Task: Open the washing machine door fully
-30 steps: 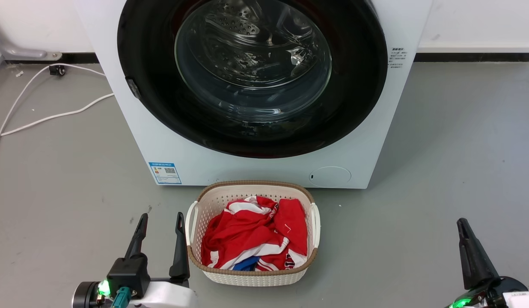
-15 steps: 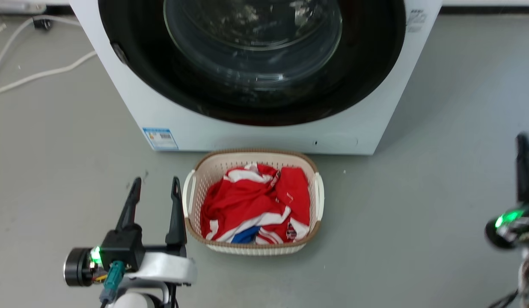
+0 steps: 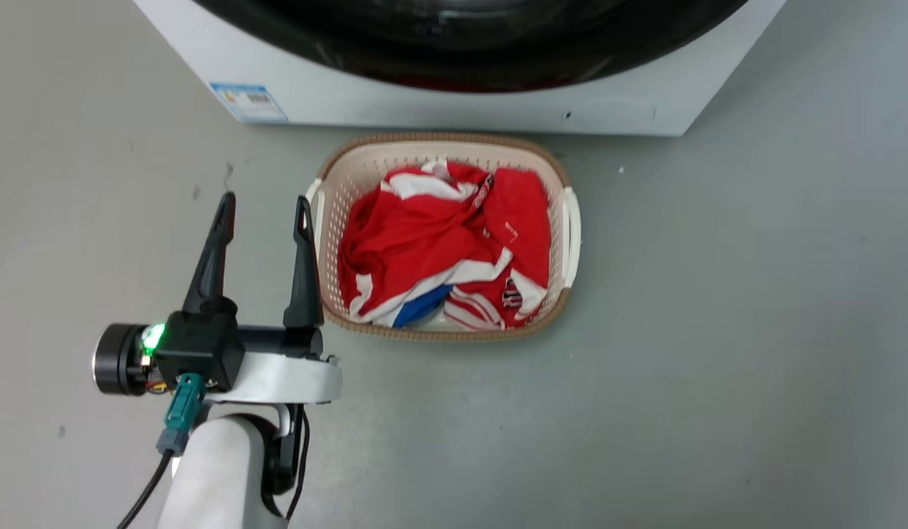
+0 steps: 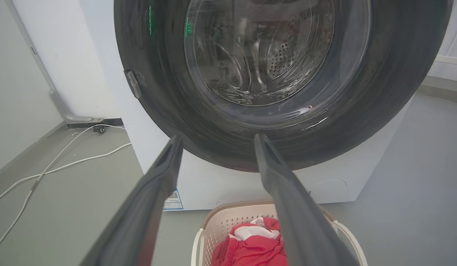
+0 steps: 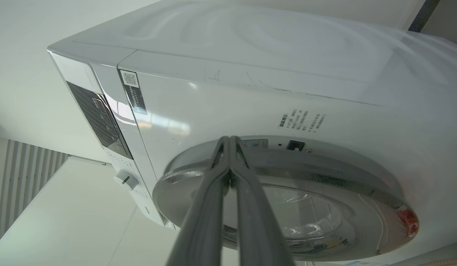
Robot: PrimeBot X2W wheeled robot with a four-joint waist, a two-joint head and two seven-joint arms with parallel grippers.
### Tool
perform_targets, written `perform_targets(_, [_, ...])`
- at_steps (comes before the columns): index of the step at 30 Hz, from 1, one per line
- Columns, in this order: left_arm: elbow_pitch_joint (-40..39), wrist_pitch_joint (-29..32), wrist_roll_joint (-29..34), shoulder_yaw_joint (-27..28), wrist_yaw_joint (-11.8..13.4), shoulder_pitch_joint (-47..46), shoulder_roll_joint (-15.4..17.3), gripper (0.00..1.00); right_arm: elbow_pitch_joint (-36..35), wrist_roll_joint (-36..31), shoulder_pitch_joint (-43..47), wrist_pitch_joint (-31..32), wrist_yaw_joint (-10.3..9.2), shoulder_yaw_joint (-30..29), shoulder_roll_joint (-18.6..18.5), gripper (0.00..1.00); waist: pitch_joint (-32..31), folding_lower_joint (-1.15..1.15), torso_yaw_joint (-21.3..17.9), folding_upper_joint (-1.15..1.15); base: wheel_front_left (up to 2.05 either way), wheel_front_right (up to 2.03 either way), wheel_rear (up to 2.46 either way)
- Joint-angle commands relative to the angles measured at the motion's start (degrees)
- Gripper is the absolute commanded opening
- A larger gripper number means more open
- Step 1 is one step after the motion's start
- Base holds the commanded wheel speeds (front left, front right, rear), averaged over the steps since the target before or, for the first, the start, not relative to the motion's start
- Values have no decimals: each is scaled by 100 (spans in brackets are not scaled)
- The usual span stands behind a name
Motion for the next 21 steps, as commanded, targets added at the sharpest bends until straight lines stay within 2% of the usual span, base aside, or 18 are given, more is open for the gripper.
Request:
perform_targets(1, [-35, -16, 43, 8, -17, -120, -7, 100, 136, -69, -309, 74, 2, 89, -98, 0, 342, -1, 93, 0, 0, 0, 0])
perform_targets(11, [-119, -16, -7, -52, 36, -425, -8, 100, 1076, -396, -1981, 666, 2, 832, -321, 0, 946, -1, 176, 0, 0, 0, 0])
perform_targets(21, [-105, -16, -51, -95, 44, -531, -8, 100, 1449, -861, -2618, 1134, 2, 1501, -319, 0, 1158, -1, 221, 0, 0, 0, 0])
